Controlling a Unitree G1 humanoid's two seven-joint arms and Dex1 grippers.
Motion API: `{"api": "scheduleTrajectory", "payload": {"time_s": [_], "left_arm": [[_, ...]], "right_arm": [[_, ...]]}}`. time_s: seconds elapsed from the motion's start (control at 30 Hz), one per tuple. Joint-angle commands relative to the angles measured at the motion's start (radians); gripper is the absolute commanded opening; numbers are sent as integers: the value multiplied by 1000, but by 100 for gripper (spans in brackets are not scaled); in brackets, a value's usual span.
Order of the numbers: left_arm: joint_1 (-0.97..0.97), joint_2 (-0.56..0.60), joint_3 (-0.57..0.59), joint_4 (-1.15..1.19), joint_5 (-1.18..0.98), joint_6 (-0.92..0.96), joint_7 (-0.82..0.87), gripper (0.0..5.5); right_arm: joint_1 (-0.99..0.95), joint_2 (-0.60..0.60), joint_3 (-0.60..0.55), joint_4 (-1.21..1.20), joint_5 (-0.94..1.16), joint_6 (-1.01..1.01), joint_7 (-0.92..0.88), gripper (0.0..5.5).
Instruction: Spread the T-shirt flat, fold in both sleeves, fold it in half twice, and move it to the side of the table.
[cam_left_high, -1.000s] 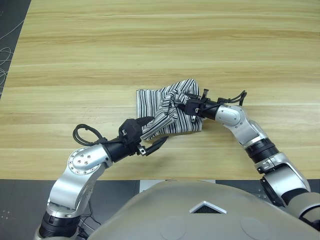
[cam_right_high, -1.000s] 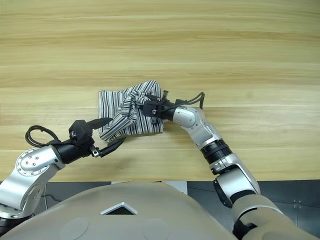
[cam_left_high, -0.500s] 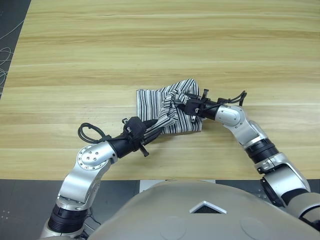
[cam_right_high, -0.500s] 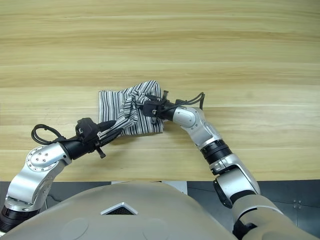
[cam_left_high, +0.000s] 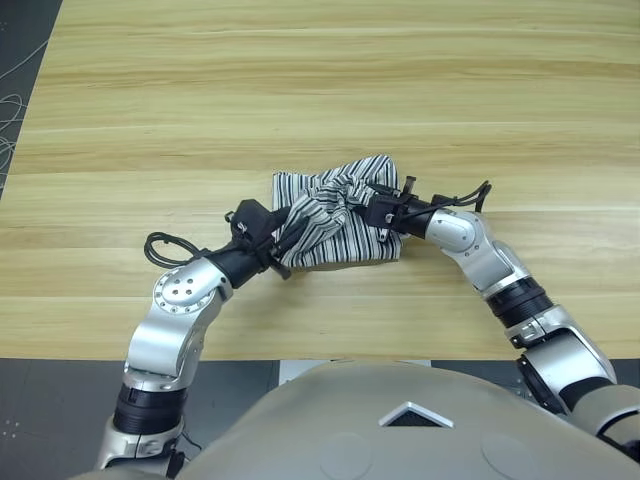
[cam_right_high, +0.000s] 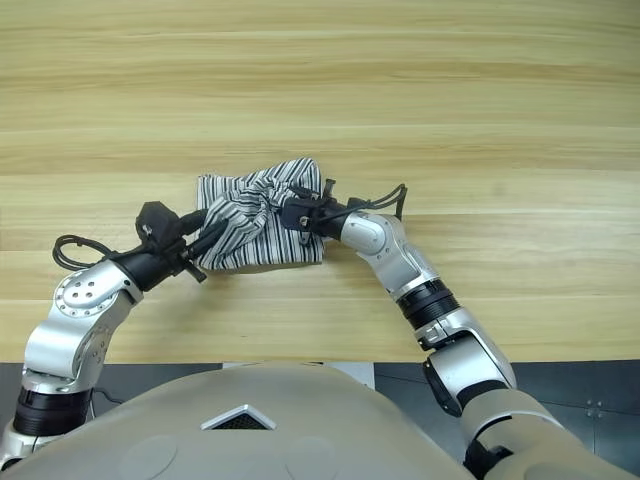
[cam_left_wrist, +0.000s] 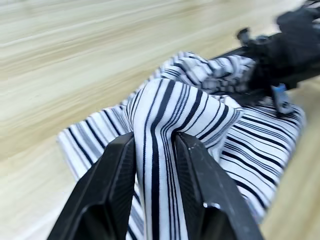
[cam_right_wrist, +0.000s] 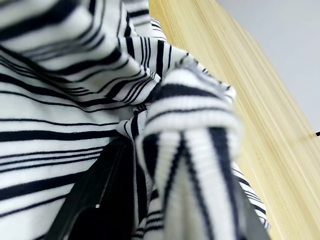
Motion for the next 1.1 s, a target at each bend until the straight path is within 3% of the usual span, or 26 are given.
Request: {"api": "scheduleTrajectory", "payload": {"time_s": [0.03, 0.43, 1.1], "left_arm": [[-59, -17, -8, 60, 24, 15, 15, 140], [-206, -87, 20, 266, 52, -11, 38, 140], [-201, -106, 80, 458, 135, -94, 109, 140]], "right_arm": [[70, -46, 30, 70, -40, 43, 46, 158], [70, -42, 39, 67, -41, 44, 56, 158], [114, -58, -1, -64, -21, 98, 48, 158]]}}
